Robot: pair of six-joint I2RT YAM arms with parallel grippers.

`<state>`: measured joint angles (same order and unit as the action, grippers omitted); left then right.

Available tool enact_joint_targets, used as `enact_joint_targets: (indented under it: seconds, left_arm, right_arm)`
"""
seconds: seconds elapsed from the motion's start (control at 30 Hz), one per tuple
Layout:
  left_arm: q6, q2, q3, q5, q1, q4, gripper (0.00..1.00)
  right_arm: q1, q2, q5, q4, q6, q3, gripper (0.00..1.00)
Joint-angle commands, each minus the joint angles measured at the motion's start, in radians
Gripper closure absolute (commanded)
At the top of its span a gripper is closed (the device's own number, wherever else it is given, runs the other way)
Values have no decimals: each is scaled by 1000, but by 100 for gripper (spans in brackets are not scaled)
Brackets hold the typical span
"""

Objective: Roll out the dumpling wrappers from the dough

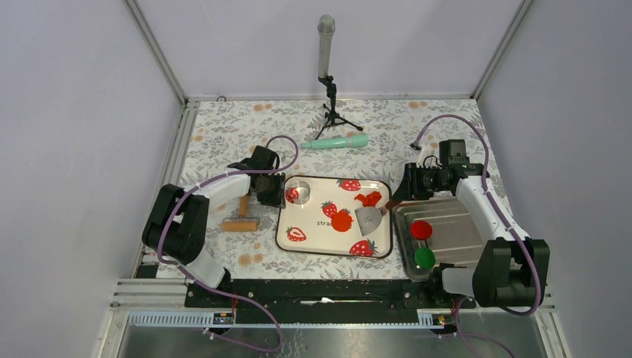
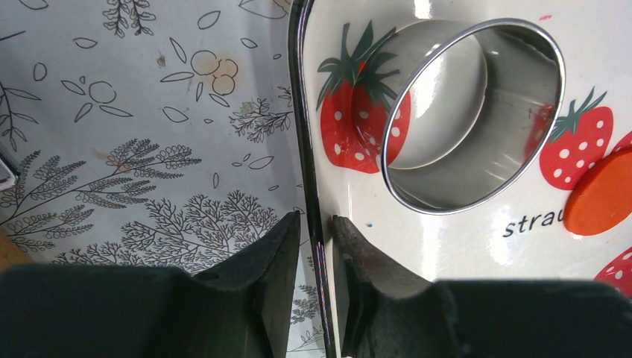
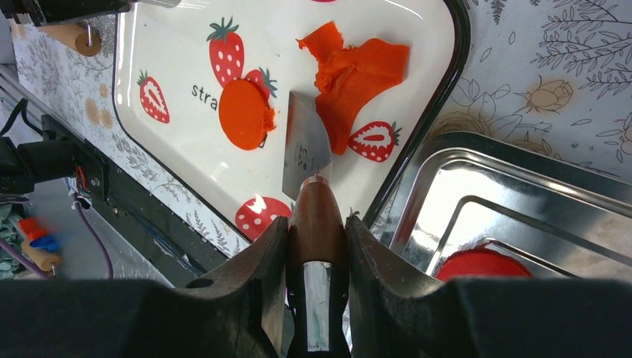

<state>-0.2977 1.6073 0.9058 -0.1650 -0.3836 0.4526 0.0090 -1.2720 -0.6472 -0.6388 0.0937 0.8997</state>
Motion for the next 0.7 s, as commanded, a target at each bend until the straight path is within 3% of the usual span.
enact_joint_targets:
  seconds: [0.0,0.67]
  left_arm:
    - [-3,15,11,18,8,-11,72]
    - [0,0,1,11,8,-21,72]
  right_arm:
    - [-3,-37,25,46,14,5,100]
    - [-3,-194,6,73,64,28,100]
